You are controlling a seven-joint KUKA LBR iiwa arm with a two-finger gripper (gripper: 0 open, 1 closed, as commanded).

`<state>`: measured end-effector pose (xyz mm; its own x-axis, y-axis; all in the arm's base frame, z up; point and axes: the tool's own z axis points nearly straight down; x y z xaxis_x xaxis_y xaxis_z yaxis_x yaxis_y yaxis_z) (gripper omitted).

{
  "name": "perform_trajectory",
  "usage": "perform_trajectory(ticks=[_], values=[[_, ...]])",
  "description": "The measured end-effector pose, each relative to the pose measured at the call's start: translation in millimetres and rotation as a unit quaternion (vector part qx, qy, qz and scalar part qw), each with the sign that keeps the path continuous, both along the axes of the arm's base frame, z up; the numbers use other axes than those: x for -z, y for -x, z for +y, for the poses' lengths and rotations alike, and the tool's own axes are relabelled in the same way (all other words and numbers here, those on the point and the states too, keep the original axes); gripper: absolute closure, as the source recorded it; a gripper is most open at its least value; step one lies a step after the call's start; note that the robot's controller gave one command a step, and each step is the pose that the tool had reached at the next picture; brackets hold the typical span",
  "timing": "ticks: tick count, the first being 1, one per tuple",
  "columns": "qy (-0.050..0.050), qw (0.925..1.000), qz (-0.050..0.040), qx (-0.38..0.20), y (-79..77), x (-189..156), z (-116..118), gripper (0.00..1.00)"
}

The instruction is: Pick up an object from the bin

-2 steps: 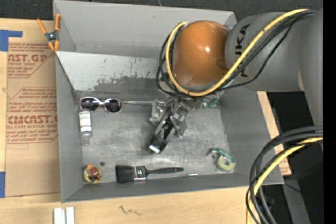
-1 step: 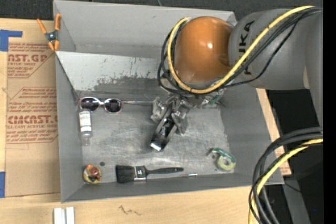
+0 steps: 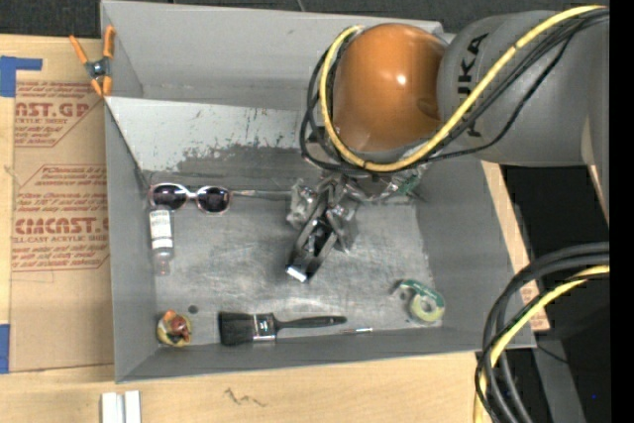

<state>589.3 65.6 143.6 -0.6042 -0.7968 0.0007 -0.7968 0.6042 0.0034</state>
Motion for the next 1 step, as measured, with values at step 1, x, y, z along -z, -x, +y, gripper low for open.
perform_trajectory(ticks=[1], values=[[0.0,1.0,-0.0004,0.0,-0.3,-12.4,0.0,1.0]])
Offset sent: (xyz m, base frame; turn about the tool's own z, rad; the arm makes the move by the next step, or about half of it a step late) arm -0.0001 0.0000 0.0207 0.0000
